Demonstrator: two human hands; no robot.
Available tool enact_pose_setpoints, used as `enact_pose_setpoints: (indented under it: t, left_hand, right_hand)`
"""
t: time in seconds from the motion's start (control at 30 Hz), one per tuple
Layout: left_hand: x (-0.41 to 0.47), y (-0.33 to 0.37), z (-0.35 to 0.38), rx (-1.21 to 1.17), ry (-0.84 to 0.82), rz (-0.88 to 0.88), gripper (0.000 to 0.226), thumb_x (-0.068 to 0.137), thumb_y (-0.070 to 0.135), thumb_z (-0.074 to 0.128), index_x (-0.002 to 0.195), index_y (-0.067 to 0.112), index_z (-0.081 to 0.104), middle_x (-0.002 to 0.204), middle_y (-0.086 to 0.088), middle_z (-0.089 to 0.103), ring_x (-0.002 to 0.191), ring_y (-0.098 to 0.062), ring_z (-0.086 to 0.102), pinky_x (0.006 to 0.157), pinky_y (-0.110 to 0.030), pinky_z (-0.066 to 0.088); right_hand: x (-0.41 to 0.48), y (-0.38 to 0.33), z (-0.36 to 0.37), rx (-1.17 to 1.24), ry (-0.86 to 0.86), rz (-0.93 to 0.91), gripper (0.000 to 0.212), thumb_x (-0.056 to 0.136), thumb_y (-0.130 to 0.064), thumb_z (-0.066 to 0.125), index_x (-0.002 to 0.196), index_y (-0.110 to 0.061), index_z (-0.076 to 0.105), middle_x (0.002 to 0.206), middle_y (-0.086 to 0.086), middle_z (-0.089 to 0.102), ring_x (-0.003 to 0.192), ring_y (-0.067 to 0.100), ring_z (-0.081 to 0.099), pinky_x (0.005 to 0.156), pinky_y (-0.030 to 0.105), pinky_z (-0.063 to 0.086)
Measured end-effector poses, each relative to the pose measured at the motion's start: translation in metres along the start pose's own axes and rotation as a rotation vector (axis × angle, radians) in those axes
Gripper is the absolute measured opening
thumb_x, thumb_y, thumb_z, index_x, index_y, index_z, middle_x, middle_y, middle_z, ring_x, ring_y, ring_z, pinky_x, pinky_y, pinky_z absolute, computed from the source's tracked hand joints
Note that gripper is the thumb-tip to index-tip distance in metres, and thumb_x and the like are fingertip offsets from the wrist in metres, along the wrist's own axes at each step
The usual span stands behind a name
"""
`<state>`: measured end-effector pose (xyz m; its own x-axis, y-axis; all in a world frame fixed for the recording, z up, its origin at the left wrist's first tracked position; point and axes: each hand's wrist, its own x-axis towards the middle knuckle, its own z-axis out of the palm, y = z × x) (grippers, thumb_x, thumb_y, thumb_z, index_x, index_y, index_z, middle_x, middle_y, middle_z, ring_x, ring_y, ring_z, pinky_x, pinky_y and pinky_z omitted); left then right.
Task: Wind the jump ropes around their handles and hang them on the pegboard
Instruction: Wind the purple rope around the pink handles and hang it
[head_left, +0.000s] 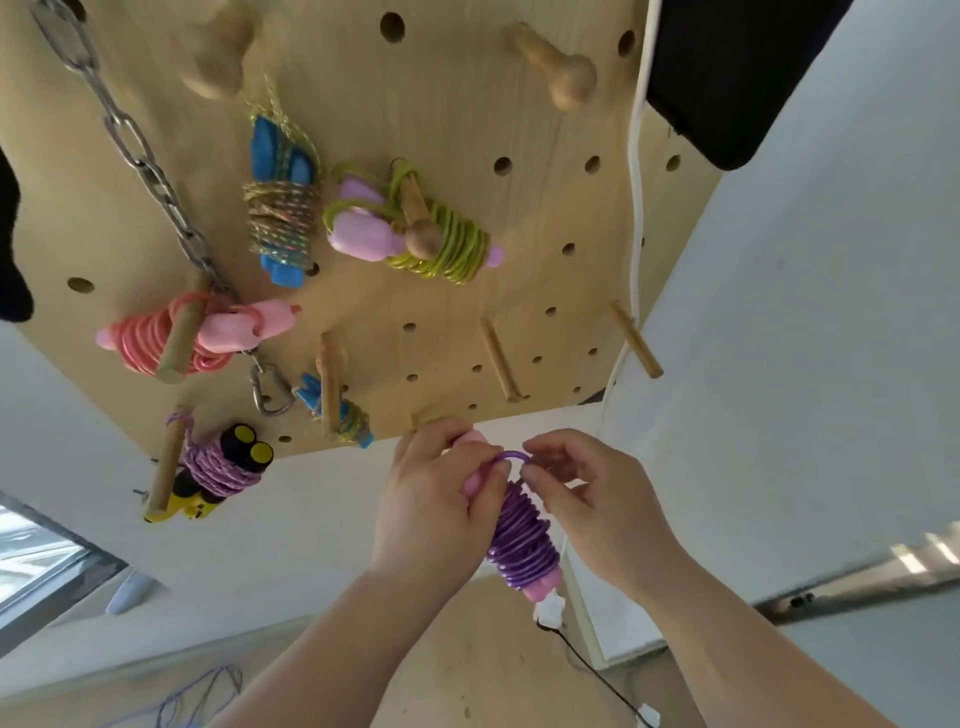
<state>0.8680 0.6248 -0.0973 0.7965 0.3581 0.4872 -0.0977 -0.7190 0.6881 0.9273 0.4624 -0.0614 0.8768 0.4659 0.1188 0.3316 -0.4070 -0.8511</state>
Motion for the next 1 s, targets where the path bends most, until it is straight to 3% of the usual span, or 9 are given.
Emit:
enact_pose_setpoints:
  t: [0.1, 0.17, 0.37, 0.63, 0.7, 0.8, 1.0]
  left_hand:
    - [0.002, -0.001, 0.002, -0.041, -0.049, 0.01, 0.025, 0.092, 0.034, 0.058, 0.091, 0.018, 0.078, 0.112, 0.005, 0.064, 0.113, -0.018, 0.059, 0.09, -0.034, 0.049]
    - [0.007, 0.005, -0.001, -0.079, -0.059, 0.015, 0.021, 0.092, 0.031, 0.06, 0.09, 0.019, 0.077, 0.114, 0.008, 0.066, 0.118, -0.014, 0.057, 0.094, -0.034, 0.048]
    - [0.048, 0.053, -0.029, -0.102, 0.159, 0.211, 0.022, 0.091, 0.024, 0.061, 0.085, 0.012, 0.078, 0.106, -0.001, 0.07, 0.102, -0.018, 0.061, 0.096, -0.021, 0.042]
    - [0.11, 0.107, -0.056, -0.056, 0.393, 0.327, 0.012, 0.089, 0.013, 0.067, 0.085, 0.005, 0.075, 0.099, -0.007, 0.068, 0.096, -0.025, 0.064, 0.087, -0.048, 0.05]
    - [0.12, 0.114, -0.065, -0.024, 0.415, 0.283, 0.013, 0.089, 0.016, 0.067, 0.085, 0.006, 0.075, 0.095, -0.004, 0.066, 0.092, -0.022, 0.063, 0.085, -0.045, 0.05]
    - [0.128, 0.125, -0.082, 0.08, 0.354, 0.213, 0.014, 0.089, 0.026, 0.066, 0.084, 0.014, 0.073, 0.088, 0.0, 0.061, 0.083, -0.015, 0.057, 0.075, -0.028, 0.046]
    - [0.148, 0.138, -0.089, 0.168, 0.311, 0.254, 0.015, 0.088, 0.031, 0.068, 0.081, 0.019, 0.074, 0.085, -0.004, 0.063, 0.08, -0.014, 0.055, 0.069, -0.025, 0.042]
  right_hand:
    - [0.003, 0.001, 0.005, -0.058, 0.018, -0.025, 0.009, 0.097, -0.02, 0.064, 0.093, -0.026, 0.071, 0.084, -0.015, 0.07, 0.086, 0.01, 0.068, 0.072, 0.029, 0.056]
    - [0.005, -0.006, 0.003, -0.066, 0.052, -0.038, 0.011, 0.099, -0.019, 0.061, 0.091, -0.024, 0.067, 0.083, -0.014, 0.069, 0.085, 0.009, 0.067, 0.072, 0.02, 0.049]
    - [0.015, -0.057, -0.022, -0.038, 0.254, -0.243, 0.011, 0.1, -0.022, 0.055, 0.093, -0.026, 0.062, 0.076, -0.013, 0.069, 0.076, 0.006, 0.068, 0.066, 0.011, 0.046]
    - [0.06, -0.116, -0.066, 0.002, 0.365, -0.522, 0.008, 0.099, -0.017, 0.06, 0.096, -0.015, 0.067, 0.077, -0.008, 0.07, 0.074, 0.006, 0.068, 0.067, 0.015, 0.051]
    - [0.073, -0.127, -0.073, 0.004, 0.373, -0.57, 0.01, 0.098, -0.017, 0.062, 0.096, -0.013, 0.071, 0.077, -0.008, 0.07, 0.075, 0.008, 0.069, 0.068, 0.018, 0.054]
    - [0.088, -0.135, -0.079, -0.005, 0.347, -0.587, 0.01, 0.098, -0.018, 0.063, 0.098, -0.015, 0.072, 0.077, -0.011, 0.071, 0.075, 0.004, 0.07, 0.068, 0.014, 0.053]
    - [0.104, -0.137, -0.095, 0.004, 0.363, -0.637, 0.01, 0.099, -0.019, 0.062, 0.1, -0.014, 0.071, 0.079, -0.008, 0.071, 0.076, 0.004, 0.07, 0.07, 0.016, 0.055]
